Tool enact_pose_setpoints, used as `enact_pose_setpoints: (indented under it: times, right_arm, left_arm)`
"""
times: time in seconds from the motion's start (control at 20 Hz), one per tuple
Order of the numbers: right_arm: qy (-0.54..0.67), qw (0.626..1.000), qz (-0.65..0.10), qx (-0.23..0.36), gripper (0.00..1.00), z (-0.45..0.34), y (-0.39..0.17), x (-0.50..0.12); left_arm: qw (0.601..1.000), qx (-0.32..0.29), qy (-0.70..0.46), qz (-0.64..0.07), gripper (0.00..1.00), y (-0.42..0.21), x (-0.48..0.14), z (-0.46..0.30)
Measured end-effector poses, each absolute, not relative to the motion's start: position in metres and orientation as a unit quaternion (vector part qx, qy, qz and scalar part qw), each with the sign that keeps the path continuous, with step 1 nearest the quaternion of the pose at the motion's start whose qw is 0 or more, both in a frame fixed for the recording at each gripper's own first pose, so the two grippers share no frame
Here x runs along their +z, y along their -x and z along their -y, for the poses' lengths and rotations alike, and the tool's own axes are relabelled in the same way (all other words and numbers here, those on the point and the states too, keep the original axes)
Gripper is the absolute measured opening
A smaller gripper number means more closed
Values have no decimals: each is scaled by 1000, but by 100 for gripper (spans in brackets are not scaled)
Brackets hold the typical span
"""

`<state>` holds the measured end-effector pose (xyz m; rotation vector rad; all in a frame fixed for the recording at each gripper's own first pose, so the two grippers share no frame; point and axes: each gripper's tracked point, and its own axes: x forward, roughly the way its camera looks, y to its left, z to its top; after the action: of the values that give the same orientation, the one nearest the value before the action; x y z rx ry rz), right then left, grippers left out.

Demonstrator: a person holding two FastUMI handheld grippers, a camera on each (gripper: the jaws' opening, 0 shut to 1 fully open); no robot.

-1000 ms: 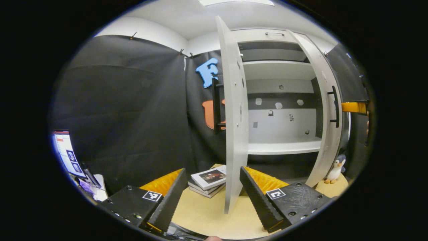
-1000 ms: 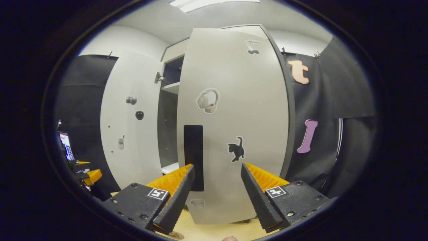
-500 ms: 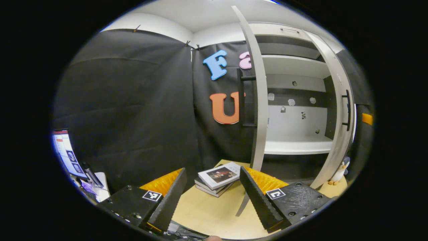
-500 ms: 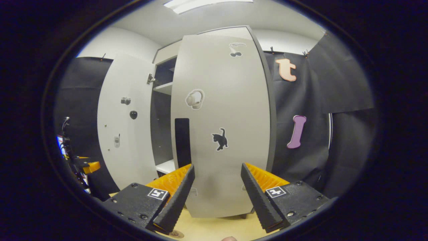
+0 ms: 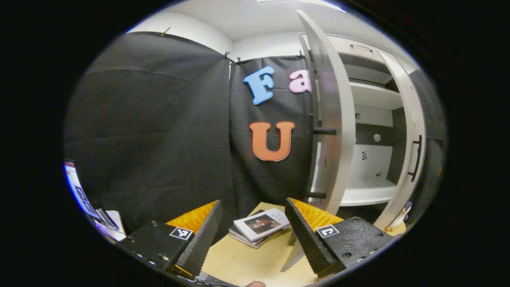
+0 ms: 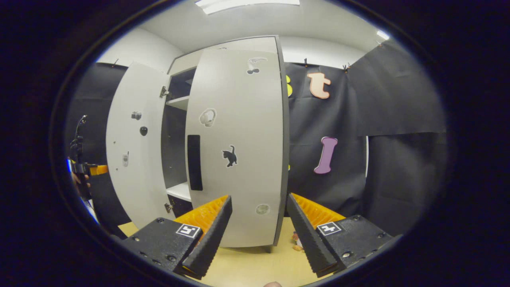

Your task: Grasp the bottle in the cabinet with the left hand and place it on the coaster, then close the right door with the right hand and the left door with the left hand.

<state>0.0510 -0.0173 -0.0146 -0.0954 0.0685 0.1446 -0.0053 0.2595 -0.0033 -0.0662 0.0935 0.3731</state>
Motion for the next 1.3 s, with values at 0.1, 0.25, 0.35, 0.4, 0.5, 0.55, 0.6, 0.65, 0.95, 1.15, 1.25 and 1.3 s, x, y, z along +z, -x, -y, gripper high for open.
enact_pose_setpoints:
  times: [0.1, 0.25, 0.35, 0.4, 0.5, 0.55, 0.6, 0.65, 0.95, 1.15, 1.25, 1.3]
  right_arm:
    - [47, 996, -33, 63, 92, 24, -45, -12]
    - [36, 997, -37, 54, 92, 33, -41, -13]
    - [33, 998, -36, 47, 92, 40, -39, -11]
    - [34, 998, -35, 44, 92, 43, -38, -10]
    - [40, 998, -32, 34, 92, 49, -36, -9]
    - [42, 998, -32, 31, 92, 51, -35, -10]
    - [43, 998, -34, 27, 92, 55, -35, -12]
    - [42, 998, -37, 26, 92, 57, -35, -14]
    - [36, 998, -39, 24, 92, 59, -41, -18]
    - [32, 998, -38, 27, 92, 59, -43, -17]
    - [32, 998, -39, 25, 92, 61, -40, -18]
    - [30, 998, -40, 23, 92, 63, -39, -19]
  left_arm:
    - [981, 182, 45, -42, 99, -4, 9, -267]
    - [984, 165, 58, -42, 93, -8, 11, -264]
    - [986, 155, 49, -39, 96, -18, 18, -265]
    - [987, 152, 45, -35, 96, -24, 21, -262]
    - [987, 153, 43, -29, 98, -30, 23, -260]
    - [987, 155, 38, -29, 100, -30, 21, -261]
    - [987, 156, 33, -28, 96, -30, 23, -260]
    - [987, 155, 25, -29, 95, -30, 23, -259]
    - [989, 141, 29, -38, 100, -31, 18, -247]
    - [989, 137, 15, -44, 80, -29, 19, -243]
    - [992, 118, 21, -47, 87, -29, 18, -233]
    - [993, 109, 27, -48, 87, -28, 18, -228]
